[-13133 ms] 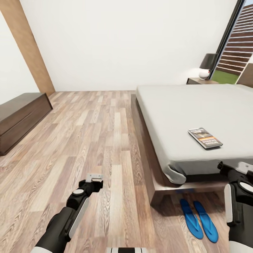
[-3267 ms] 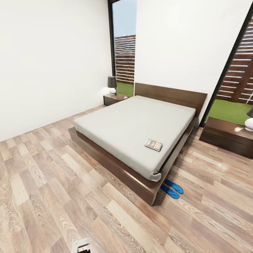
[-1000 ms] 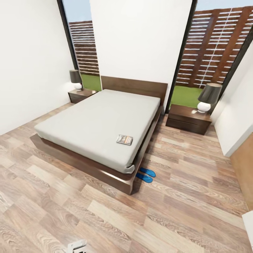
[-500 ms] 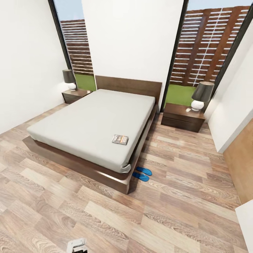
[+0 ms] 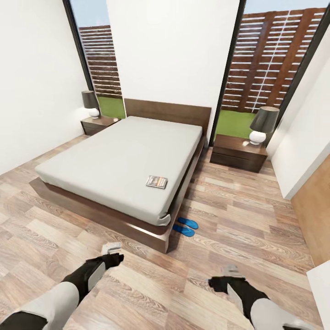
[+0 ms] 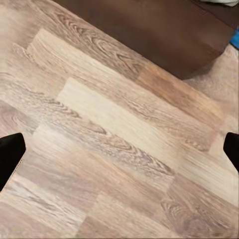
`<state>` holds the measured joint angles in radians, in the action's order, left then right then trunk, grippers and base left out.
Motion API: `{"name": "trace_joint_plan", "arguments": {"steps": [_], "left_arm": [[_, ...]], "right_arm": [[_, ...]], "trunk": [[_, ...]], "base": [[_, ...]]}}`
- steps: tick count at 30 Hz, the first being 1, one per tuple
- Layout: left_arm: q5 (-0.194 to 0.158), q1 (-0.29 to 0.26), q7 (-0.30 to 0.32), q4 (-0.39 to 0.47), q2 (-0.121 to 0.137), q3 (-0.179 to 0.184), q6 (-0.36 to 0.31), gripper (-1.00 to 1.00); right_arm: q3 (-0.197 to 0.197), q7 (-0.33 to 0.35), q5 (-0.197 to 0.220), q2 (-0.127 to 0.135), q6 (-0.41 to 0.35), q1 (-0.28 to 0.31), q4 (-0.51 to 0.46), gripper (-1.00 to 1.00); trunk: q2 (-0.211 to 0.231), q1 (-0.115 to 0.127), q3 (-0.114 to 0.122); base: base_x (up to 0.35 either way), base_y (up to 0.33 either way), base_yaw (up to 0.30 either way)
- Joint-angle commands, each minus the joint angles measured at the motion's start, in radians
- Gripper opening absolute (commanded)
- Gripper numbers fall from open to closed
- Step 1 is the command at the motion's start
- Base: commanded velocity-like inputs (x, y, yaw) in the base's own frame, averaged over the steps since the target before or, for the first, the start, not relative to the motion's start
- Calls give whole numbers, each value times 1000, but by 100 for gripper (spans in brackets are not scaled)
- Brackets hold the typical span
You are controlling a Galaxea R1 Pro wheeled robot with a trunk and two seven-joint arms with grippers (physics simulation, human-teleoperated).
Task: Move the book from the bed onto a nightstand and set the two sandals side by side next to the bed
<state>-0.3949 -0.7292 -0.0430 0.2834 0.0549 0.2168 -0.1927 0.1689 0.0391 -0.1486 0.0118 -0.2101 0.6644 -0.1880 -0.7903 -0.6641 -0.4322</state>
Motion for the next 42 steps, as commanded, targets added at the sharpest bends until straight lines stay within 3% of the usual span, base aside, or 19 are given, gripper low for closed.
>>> {"name": "trace_joint_plan", "arguments": {"steps": [1, 3, 9, 15, 25, 32, 33, 42], "left_arm": [[-4, -62, -56, -8, 5, 8, -190, 100], [-2, -84, -111, 53, 8, 10, -299, 100], [-7, -99, -239, 250, 11, 13, -419, 100], [-12, -100, -255, 274, 2, 12, -430, 100], [-14, -99, -256, 278, -2, 12, -430, 100], [-13, -99, -256, 278, -5, 11, -431, 100], [-13, -99, -255, 278, -8, 10, -431, 100], [-13, -99, -256, 278, -19, 9, -432, 100]], "right_arm": [[9, -24, -9, 0, -149, 91, -25, 100], [9, -34, -9, -1, -207, 126, -91, 100], [8, -45, -6, -2, -260, 160, -337, 100], [8, -47, -4, -3, -286, 164, -399, 100], [7, -52, -10, -7, -298, 165, -405, 100], [5, -54, -17, -8, -299, 166, -399, 100], [6, -65, -39, -7, -300, 166, -393, 100], [7, -69, -38, -6, -320, 166, -397, 100]], "trunk": [[-1, 0, -1], [-1, 0, -1], [-1, 0, -1], [-1, 0, -1], [-1, 0, -1], [-1, 0, -1], [-1, 0, -1], [-1, 0, -1]], "base": [[0, 0, 0], [0, 0, 0], [0, 0, 0], [0, 0, 0], [27, 0, 0], [307, 56, -2], [312, 184, -201], [302, 200, -248]]}}
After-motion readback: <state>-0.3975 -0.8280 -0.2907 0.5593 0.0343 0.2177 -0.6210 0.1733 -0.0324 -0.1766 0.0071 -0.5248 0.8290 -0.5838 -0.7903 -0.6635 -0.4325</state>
